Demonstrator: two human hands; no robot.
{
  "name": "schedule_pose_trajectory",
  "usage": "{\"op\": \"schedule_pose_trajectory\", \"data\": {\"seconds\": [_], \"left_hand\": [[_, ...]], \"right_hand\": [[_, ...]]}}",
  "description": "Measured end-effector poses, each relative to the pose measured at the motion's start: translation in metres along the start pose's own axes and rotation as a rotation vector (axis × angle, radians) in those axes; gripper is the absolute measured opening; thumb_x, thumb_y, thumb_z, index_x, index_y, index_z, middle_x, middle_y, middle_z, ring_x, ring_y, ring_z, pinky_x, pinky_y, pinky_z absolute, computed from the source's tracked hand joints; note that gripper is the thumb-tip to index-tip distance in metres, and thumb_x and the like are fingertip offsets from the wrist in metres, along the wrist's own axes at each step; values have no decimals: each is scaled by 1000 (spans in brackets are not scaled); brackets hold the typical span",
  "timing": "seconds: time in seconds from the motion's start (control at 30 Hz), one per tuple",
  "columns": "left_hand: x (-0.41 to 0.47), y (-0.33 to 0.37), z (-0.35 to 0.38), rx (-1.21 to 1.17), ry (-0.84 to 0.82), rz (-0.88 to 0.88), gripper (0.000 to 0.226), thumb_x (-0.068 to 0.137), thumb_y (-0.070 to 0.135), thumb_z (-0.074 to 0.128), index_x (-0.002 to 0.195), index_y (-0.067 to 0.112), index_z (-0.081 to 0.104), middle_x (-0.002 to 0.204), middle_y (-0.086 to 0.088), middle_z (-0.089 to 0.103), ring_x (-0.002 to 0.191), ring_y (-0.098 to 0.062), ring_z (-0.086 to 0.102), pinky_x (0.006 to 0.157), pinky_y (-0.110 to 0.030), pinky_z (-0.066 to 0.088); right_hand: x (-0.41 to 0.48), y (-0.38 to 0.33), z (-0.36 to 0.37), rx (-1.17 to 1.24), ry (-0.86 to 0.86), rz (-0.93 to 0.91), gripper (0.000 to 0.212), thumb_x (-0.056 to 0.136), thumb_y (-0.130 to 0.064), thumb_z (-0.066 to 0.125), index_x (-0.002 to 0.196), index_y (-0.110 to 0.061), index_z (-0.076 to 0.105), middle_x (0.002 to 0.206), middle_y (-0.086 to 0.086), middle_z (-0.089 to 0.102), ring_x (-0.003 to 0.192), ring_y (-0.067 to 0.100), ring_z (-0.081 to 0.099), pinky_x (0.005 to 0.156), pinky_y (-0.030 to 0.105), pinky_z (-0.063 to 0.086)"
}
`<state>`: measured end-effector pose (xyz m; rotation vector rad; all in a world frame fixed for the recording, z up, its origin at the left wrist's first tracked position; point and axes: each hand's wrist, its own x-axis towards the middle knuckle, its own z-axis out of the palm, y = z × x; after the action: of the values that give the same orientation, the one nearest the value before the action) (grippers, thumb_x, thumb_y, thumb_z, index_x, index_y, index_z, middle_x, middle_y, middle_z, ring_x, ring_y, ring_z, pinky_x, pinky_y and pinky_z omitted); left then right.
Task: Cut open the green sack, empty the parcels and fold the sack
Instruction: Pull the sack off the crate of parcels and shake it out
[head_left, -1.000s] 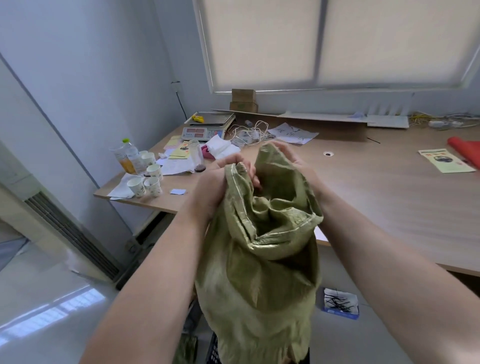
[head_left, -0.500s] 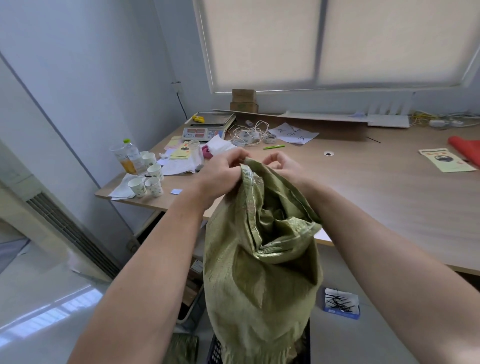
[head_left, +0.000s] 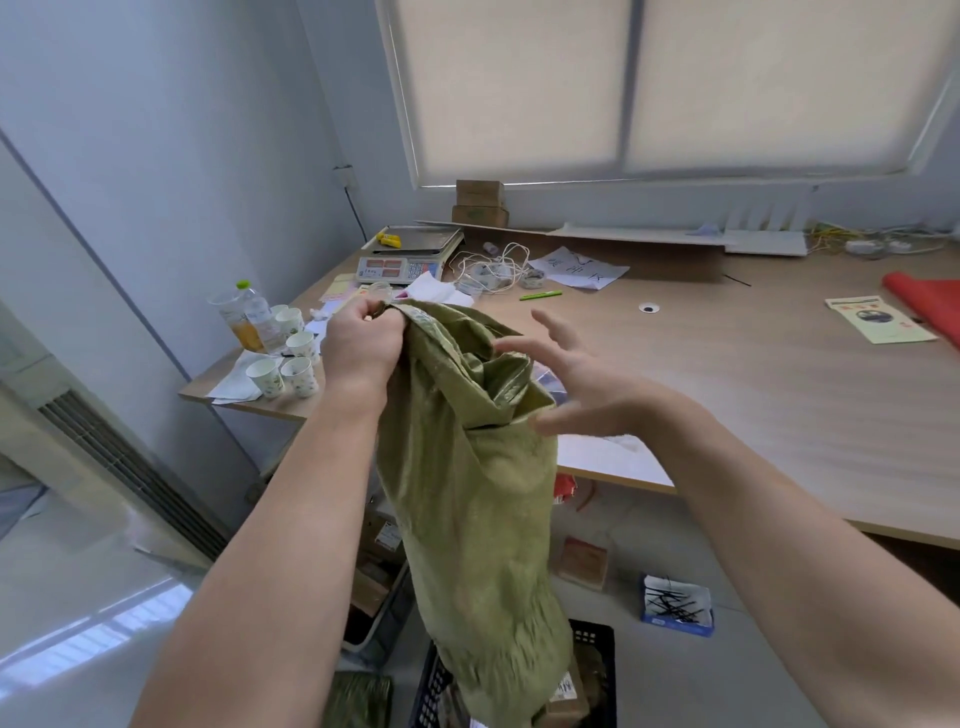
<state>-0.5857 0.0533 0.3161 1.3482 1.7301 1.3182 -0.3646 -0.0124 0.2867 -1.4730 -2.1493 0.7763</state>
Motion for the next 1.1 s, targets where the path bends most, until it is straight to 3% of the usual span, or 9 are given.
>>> {"op": "schedule_pose_trajectory", "data": {"seconds": [0.1, 0.23, 0.33, 0.47, 0.63, 0.73, 0.83, 1.0, 1.1], "left_hand": [[0, 3, -2, -54, -72, -23, 23, 74, 24, 54, 87, 17, 71, 80, 2, 64, 78, -20, 54, 70, -36, 47], [-1, 5, -6, -21, -135, 9, 26, 69, 24, 55, 87, 12, 70, 87, -9, 68, 79, -23, 56, 70, -41, 51], [-1, 2, -9, -8, -139, 42, 20, 66, 23, 56, 80, 16, 68, 78, -4, 64, 75, -23, 55, 66, -38, 48], [5, -5, -12, 110, -44, 174, 22, 73, 24, 58, 91, 29, 70, 90, 3, 69, 89, -22, 62, 79, -36, 54], [11, -24, -13, 402, 66, 293, 34, 82, 17, 50, 101, 36, 69, 115, -5, 60, 112, -32, 51, 89, -49, 50], [5, -30, -14, 592, 67, 288, 45, 89, 10, 45, 120, 35, 65, 124, -6, 55, 119, -33, 41, 93, -48, 39], [0, -35, -13, 712, 8, 314, 48, 89, 10, 45, 125, 35, 63, 125, -3, 54, 120, -30, 36, 94, -46, 31], [4, -39, -18, 748, -130, 317, 34, 86, 22, 53, 115, 31, 68, 130, 1, 46, 124, -28, 32, 100, -46, 31], [5, -37, -21, 514, -285, 250, 24, 78, 30, 50, 92, 25, 68, 113, 1, 62, 111, -27, 53, 93, -45, 48]], "right_hand": [[5, 0, 14, -279, 74, -41, 101, 73, -25, 80, 145, -57, 18, 160, -9, -23, 148, 26, -5, 113, 51, 22], [18, 8, 24, -273, 289, -132, 51, 82, -22, 73, 130, -34, 58, 162, 9, 10, 144, 35, 19, 113, 49, 28], [25, 11, 18, -262, 367, -191, 20, 86, -8, 64, 105, -11, 70, 142, 15, 46, 124, 38, 49, 101, 40, 43], [27, 7, 8, -240, 449, -224, 13, 87, -6, 59, 98, -3, 65, 106, 11, 65, 109, 33, 56, 91, 36, 44], [22, 5, 3, -265, 413, -186, 14, 87, -24, 67, 95, -15, 59, 78, -19, 49, 100, 23, 45, 84, 40, 41], [22, 2, -2, -452, 252, 0, 32, 84, -41, 68, 108, -24, 56, 97, -11, 55, 107, 23, 38, 86, 43, 36], [23, -3, -9, -483, 121, 139, 23, 84, -42, 67, 101, -27, 60, 103, -4, 49, 108, 24, 34, 85, 41, 33], [22, -8, -18, -117, 365, 82, 17, 84, -23, 69, 99, -13, 66, 122, 6, 41, 121, 28, 33, 104, 37, 30], [23, -9, -17, -209, 318, 134, 17, 83, -19, 68, 94, -18, 56, 123, 8, 44, 116, 28, 43, 91, 29, 35]]}}
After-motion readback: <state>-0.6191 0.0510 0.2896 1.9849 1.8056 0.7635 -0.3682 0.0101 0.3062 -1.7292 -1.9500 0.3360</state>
